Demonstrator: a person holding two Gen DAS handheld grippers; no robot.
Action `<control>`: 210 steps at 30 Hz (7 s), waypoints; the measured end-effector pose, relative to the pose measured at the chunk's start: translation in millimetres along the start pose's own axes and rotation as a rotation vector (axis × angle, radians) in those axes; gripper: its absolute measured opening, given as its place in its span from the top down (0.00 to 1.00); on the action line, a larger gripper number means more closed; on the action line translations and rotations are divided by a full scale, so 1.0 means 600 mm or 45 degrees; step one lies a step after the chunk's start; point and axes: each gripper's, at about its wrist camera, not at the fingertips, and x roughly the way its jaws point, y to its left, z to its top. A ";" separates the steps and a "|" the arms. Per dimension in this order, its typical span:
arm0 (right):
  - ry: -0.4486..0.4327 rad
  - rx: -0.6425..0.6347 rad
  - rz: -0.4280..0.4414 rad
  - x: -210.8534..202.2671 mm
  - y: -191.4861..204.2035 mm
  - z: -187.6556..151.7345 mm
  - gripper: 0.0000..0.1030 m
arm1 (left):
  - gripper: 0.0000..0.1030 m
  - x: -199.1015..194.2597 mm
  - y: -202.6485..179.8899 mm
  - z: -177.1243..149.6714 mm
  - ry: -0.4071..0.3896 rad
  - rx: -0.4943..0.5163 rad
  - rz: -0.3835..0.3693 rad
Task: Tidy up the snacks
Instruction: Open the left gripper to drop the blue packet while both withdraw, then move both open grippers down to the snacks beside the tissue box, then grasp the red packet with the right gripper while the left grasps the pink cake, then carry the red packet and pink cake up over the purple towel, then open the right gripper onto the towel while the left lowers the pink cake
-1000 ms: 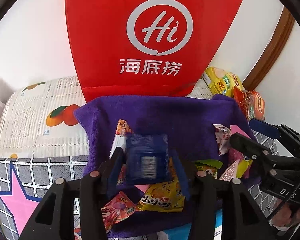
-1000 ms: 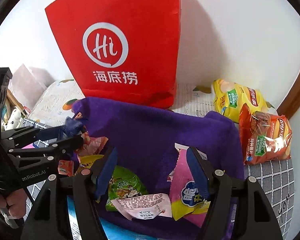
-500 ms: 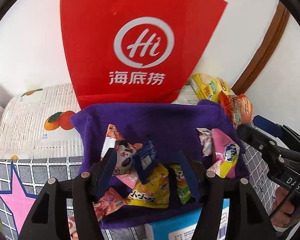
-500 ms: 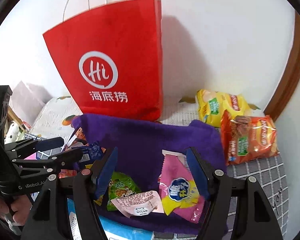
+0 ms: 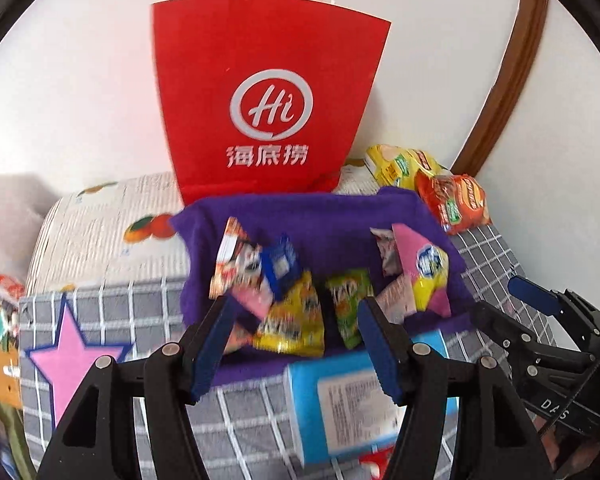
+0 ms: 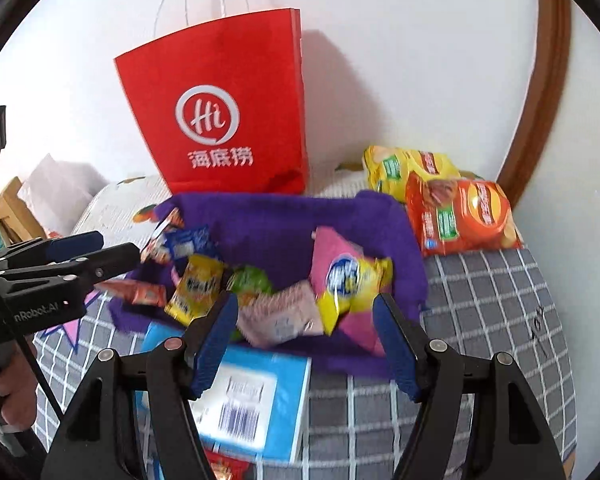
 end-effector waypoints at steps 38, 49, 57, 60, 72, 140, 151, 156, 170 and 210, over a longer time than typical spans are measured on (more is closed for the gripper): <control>0.111 0.051 0.114 -0.098 0.031 -0.186 0.38 | 0.40 -0.124 0.034 -0.173 -0.018 -0.037 0.084; 0.225 -0.027 0.142 -0.003 0.078 -0.233 0.36 | 0.40 -0.097 0.072 -0.199 0.018 -0.114 0.072; 0.306 -0.070 0.152 0.052 0.108 -0.265 0.52 | 0.40 -0.074 0.076 -0.218 0.061 -0.119 0.070; 0.263 -0.137 0.070 0.054 0.121 -0.274 0.60 | 0.40 -0.071 0.071 -0.223 0.069 -0.113 0.069; 0.124 -0.044 0.103 -0.030 0.052 -0.274 0.63 | 0.40 -0.061 0.015 -0.268 0.124 -0.064 0.052; -0.119 -0.015 -0.004 -0.113 -0.016 -0.110 0.63 | 0.43 -0.103 0.009 -0.126 -0.131 0.021 0.049; -0.162 0.008 0.005 -0.084 -0.007 0.009 0.63 | 0.43 -0.064 0.027 -0.022 -0.176 0.019 0.032; -0.174 0.003 0.028 -0.054 0.003 0.047 0.63 | 0.43 -0.031 0.024 0.012 -0.170 0.023 0.013; -0.187 -0.054 0.075 0.027 0.029 0.131 0.63 | 0.43 0.038 0.041 0.088 -0.158 -0.018 0.003; 0.040 -0.044 0.095 0.154 -0.001 0.108 0.63 | 0.42 0.122 0.081 0.080 -0.047 -0.077 0.004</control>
